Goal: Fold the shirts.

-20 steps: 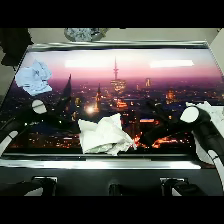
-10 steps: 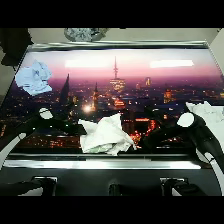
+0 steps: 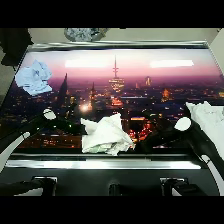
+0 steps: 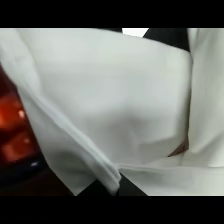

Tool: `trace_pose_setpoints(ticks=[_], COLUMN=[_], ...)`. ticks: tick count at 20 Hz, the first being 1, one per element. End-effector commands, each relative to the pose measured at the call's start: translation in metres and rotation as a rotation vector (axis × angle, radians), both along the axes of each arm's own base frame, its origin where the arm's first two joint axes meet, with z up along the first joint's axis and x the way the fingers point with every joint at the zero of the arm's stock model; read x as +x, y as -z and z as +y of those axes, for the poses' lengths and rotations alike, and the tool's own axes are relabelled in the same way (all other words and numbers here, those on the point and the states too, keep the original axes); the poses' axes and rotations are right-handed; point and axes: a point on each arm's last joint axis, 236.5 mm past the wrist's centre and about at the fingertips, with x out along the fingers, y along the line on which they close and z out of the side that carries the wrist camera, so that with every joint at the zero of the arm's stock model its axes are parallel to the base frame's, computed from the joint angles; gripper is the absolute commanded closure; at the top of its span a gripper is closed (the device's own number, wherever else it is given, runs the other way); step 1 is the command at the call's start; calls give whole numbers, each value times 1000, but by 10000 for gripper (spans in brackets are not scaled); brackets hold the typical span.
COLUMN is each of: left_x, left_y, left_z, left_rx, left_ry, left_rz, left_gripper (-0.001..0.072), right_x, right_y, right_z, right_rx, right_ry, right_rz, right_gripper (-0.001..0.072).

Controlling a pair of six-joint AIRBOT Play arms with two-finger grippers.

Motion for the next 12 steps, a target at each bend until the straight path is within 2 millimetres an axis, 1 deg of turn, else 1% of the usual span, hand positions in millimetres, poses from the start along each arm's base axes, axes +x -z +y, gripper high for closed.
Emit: trace_pose_setpoints(ticks=[1,3,4,5,6,7,8,9,10,11,12], left_x=[0,-4,-5,-6,-5,-3,1,7,15,25,37], left_y=[0,0,0,-1,-1,-4,-9,-17,-29,-47,-70], left_z=[-1,-1,-1,-1,-1,-2,-3,-4,-5,-5,-4], left_rx=[-2,-5,-6,-7,-7,-9,-11,-15,-21,-25,-25], left_ry=[0,7,12,13,13,13,15,20,27,41,58], left_rz=[2,13,19,20,18,9,-7,-32,-63,-104,-162], left_gripper=[663,663,663,663,663,663,663,664,664,664,665], right_x=[16,20,23,25,24,25,27,30,33,37,45], right_y=[9,24,34,41,45,47,48,46,42,32,14], right_z=[8,21,22,23,24,24,22,20,16,9,-1], right_rx=[-40,-102,-141,-166,-174,-176,-184,-196,-217,-253,-301], right_ry=[-5,-35,-10,20,33,36,34,26,5,-33,-76], right_rz=[-97,-141,-135,-121,-103,-100,-110,-127,-150,-179,-228], right_gripper=[-1,-1,3,31,134,347,576,669,670,671,671])
